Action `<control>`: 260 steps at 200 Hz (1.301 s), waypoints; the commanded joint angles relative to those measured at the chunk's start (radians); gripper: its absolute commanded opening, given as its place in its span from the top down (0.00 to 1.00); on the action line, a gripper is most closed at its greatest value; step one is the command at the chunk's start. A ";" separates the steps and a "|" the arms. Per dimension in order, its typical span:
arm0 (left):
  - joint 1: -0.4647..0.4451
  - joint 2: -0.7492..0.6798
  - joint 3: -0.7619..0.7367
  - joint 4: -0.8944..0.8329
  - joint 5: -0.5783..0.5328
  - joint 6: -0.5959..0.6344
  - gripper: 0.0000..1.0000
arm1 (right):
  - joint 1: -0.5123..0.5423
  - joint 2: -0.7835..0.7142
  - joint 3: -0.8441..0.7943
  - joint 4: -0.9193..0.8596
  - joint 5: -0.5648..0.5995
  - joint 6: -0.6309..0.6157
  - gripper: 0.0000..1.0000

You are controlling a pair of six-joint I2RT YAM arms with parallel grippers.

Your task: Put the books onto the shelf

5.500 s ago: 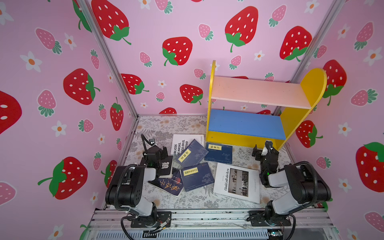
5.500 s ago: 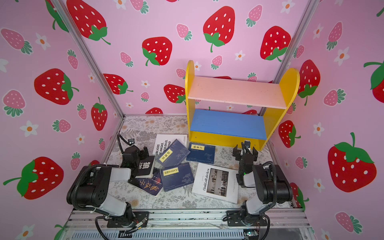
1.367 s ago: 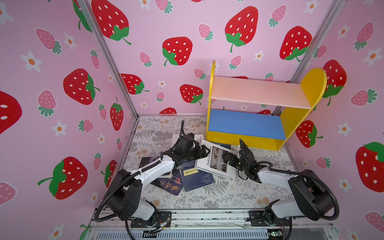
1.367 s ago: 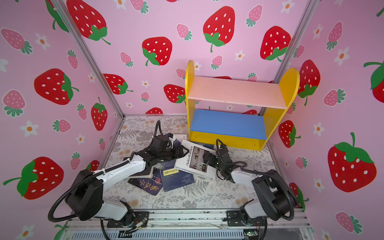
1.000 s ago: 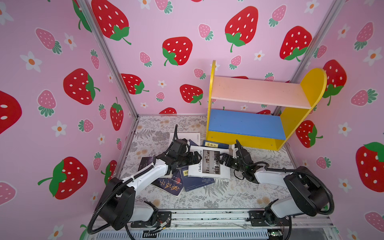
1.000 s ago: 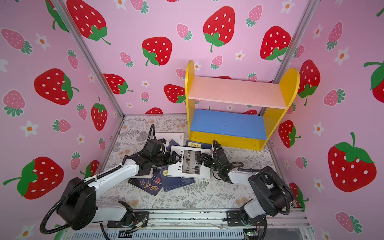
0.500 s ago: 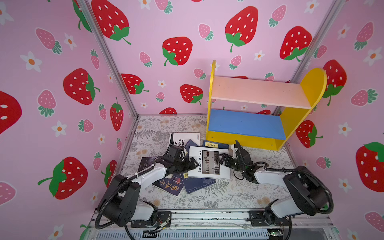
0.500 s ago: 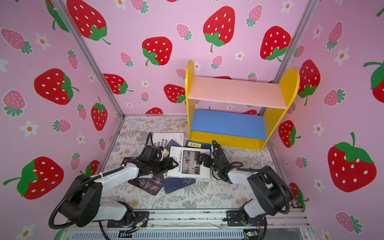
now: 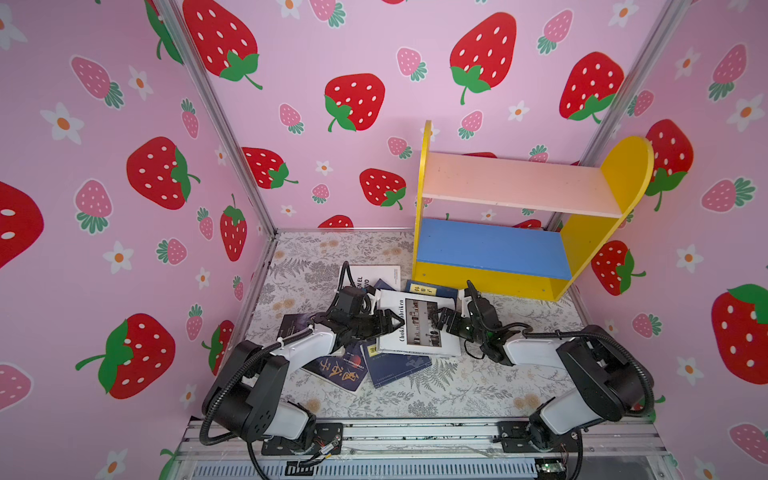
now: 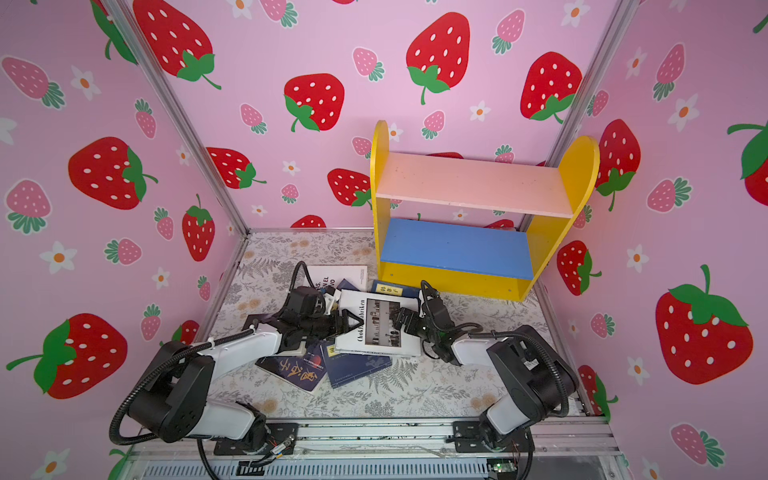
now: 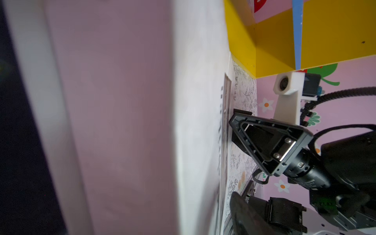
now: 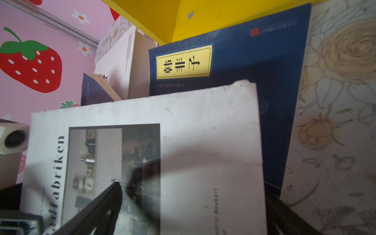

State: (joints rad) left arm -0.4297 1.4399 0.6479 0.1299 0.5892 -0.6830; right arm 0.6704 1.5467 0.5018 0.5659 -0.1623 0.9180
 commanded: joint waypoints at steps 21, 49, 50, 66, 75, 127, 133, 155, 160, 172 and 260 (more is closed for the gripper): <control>0.002 -0.080 0.055 -0.033 -0.005 -0.003 0.26 | 0.006 -0.024 0.029 -0.006 0.001 -0.025 0.00; 0.002 -0.145 0.075 -0.093 -0.056 0.011 0.25 | 0.006 -0.034 0.028 0.019 -0.010 -0.033 0.00; 0.002 -0.147 0.077 -0.096 -0.058 0.013 0.25 | 0.006 -0.034 0.028 0.019 -0.010 -0.033 0.00; 0.002 -0.165 0.094 -0.134 -0.084 0.025 0.23 | 0.006 -0.035 0.025 0.043 -0.017 -0.032 0.00; 0.002 -0.164 0.103 -0.148 -0.092 0.021 0.23 | 0.006 -0.035 0.024 0.052 -0.020 -0.031 0.00; -0.002 -0.144 0.121 -0.203 -0.118 -0.012 0.43 | 0.005 -0.048 0.016 0.066 -0.016 -0.033 0.00; -0.002 -0.148 0.121 -0.210 -0.125 -0.013 0.45 | 0.004 -0.052 0.013 0.066 -0.014 -0.032 0.00; -0.003 -0.154 0.119 -0.225 -0.129 -0.015 0.49 | -0.003 -0.066 0.010 0.066 -0.005 -0.036 0.00; -0.002 -0.153 0.118 -0.224 -0.129 -0.020 0.49 | -0.006 -0.069 0.010 0.066 -0.005 -0.039 0.00; -0.003 -0.150 0.105 -0.199 -0.115 -0.040 0.51 | -0.013 -0.080 0.008 0.063 -0.005 -0.042 0.00; -0.051 -0.020 0.063 0.238 -0.044 -0.323 0.64 | -0.275 -0.385 -0.023 -0.233 0.033 -0.113 0.00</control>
State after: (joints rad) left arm -0.4503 1.3594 0.6830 0.1829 0.5327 -0.8974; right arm 0.4736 1.2621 0.4866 0.4904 -0.1658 0.8429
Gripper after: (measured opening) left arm 0.403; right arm 0.996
